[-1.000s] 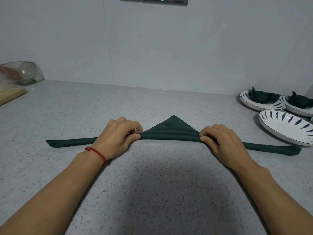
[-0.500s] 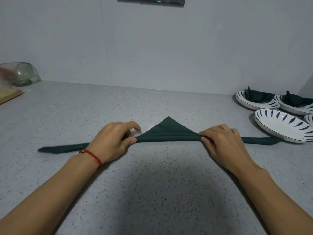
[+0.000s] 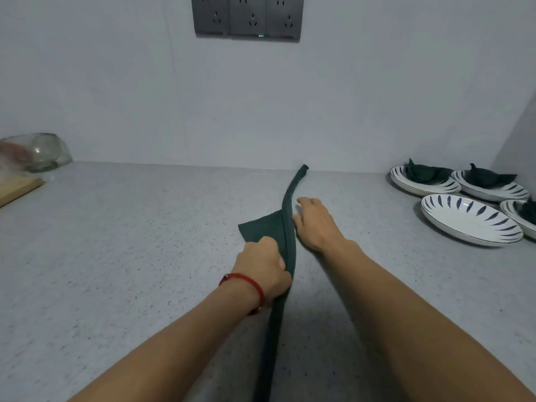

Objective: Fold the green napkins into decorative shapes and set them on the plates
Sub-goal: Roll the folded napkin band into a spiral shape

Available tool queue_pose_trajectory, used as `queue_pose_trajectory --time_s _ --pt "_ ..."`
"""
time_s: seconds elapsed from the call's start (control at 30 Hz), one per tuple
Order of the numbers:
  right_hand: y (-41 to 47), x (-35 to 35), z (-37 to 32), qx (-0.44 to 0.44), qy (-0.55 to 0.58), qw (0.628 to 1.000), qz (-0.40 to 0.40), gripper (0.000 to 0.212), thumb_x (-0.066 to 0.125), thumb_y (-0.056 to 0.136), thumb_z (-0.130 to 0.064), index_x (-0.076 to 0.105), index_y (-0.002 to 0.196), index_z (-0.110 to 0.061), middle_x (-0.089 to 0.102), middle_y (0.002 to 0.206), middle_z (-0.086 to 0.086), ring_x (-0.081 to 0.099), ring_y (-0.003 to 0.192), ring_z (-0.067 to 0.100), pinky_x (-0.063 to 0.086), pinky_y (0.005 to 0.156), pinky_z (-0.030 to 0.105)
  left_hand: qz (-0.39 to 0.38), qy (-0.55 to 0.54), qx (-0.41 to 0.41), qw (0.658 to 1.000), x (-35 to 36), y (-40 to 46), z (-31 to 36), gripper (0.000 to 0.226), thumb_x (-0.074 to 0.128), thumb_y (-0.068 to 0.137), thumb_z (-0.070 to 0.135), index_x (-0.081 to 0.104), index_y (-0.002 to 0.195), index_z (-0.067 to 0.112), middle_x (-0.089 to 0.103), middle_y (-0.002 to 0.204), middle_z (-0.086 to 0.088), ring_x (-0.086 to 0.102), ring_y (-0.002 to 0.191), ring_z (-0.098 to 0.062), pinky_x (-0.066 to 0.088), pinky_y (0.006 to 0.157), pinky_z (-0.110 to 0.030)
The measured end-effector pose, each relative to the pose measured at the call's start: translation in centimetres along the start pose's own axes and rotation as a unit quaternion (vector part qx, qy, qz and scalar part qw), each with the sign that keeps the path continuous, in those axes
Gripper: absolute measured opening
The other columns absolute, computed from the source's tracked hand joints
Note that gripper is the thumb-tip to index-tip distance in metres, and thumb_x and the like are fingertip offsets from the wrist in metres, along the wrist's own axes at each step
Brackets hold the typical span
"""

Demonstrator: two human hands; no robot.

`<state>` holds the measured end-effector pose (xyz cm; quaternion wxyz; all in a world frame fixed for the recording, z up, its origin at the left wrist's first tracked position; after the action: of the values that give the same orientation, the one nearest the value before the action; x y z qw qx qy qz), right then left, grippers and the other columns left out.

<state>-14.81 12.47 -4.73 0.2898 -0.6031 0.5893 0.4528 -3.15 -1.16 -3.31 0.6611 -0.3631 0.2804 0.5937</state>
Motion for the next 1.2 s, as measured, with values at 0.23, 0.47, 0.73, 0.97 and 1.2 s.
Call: queue_pose_trajectory --time_s 0.23,0.47,0.73,0.97,1.2 --pt "-9.8 -3.4 1.0 -0.087 0.041 0.995 0.01 0.032 0.052 0.102 -0.025 0.057 0.133 -0.02 0.056 0.136 -0.001 0.052 0.121 0.012 0.041 0.105 0.025 0.049 -0.154 -0.043 0.986 1.0 0.8 2.3 0.014 0.063 0.084 0.006 0.05 0.088 0.01 0.063 0.096 -0.014 0.073 0.069 -0.032 0.057 0.049 -0.031" --pt "-22.4 -5.2 -0.6 -0.208 0.05 0.976 -0.032 0.039 0.06 0.1 -0.026 0.049 0.135 -0.036 0.053 0.128 -0.022 0.052 0.116 -0.005 0.045 0.098 0.016 0.172 -0.037 0.213 0.961 2.4 -6.2 2.6 0.007 0.059 0.095 0.015 0.055 0.094 0.02 0.05 0.099 0.005 0.051 0.083 -0.01 0.041 0.07 -0.014" --pt "-30.4 -6.0 -0.4 -0.282 0.046 0.958 -0.002 0.035 0.065 0.09 -0.017 0.064 0.125 -0.026 0.059 0.125 -0.016 0.059 0.113 0.003 0.053 0.09 0.026 0.141 -0.001 0.438 0.888 5.2 -15.3 0.5 0.012 0.061 0.094 0.007 0.067 0.102 0.014 0.06 0.105 0.005 0.056 0.097 -0.011 0.049 0.085 -0.026" --pt "-30.7 -5.6 -1.2 -0.316 0.054 0.944 0.074 0.015 0.069 0.094 -0.025 0.074 0.106 -0.016 0.067 0.109 -0.007 0.065 0.096 0.011 0.056 0.078 0.032 0.136 0.012 0.452 0.882 5.4 -15.8 -0.3 0.013 0.064 0.093 0.014 0.072 0.104 0.015 0.065 0.108 0.006 0.059 0.102 -0.011 0.051 0.085 -0.033" --pt "-28.6 -6.4 -1.8 -0.207 0.176 0.962 0.029 0.008 0.068 0.091 -0.037 0.075 0.091 -0.033 0.07 0.083 -0.018 0.065 0.075 0.008 0.053 0.066 0.025 0.063 0.013 0.446 0.893 5.0 -15.6 -0.6 0.024 0.068 0.09 0.031 0.072 0.11 0.02 0.063 0.112 0.012 0.057 0.105 -0.008 0.049 0.089 -0.028"
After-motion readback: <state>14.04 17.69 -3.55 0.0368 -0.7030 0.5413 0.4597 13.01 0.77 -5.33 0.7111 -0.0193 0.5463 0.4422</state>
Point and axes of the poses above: each hand's wrist, its own y-axis towards the middle knuckle, its own x-axis out of the palm, z = x × y, the point moved 5 cm from there along y, towards the middle knuckle
